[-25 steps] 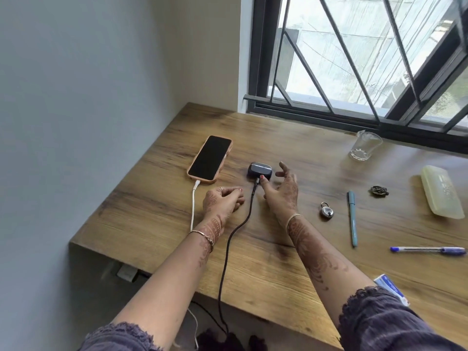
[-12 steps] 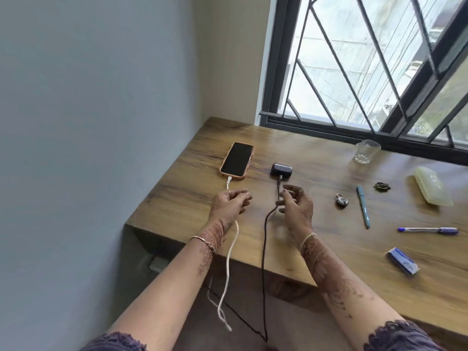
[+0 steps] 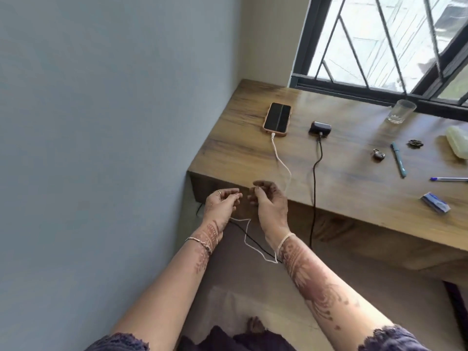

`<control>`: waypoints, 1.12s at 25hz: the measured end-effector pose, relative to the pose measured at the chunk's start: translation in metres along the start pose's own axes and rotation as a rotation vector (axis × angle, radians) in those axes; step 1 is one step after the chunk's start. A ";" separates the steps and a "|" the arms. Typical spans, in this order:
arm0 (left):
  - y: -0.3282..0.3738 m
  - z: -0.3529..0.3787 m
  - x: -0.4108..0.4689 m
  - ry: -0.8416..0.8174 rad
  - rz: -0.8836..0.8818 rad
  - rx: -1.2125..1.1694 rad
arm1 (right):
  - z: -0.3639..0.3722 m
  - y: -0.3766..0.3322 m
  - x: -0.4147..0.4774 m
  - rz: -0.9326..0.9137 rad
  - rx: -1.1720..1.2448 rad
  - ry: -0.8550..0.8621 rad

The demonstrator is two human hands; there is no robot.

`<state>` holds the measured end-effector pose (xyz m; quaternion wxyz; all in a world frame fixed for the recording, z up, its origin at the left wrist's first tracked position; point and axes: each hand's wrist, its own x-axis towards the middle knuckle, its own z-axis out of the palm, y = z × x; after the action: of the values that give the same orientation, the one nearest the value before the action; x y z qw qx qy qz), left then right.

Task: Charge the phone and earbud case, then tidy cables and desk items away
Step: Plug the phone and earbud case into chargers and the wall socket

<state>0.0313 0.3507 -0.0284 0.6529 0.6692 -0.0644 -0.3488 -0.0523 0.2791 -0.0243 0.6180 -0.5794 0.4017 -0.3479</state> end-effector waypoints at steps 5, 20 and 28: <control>-0.049 -0.050 0.004 0.114 -0.125 0.055 | 0.035 0.070 -0.031 0.180 -0.333 -0.201; -0.126 -0.082 0.085 0.134 -0.304 0.158 | 0.120 0.187 0.075 0.176 -1.121 -0.699; -0.141 -0.082 0.092 0.185 -0.313 0.087 | 0.139 0.194 0.083 0.299 -0.875 -0.626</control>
<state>0.0933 0.3881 -0.2006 0.5642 0.7278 0.0859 -0.3803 0.1019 0.2821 -0.2239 0.4521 -0.7944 0.3838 0.1313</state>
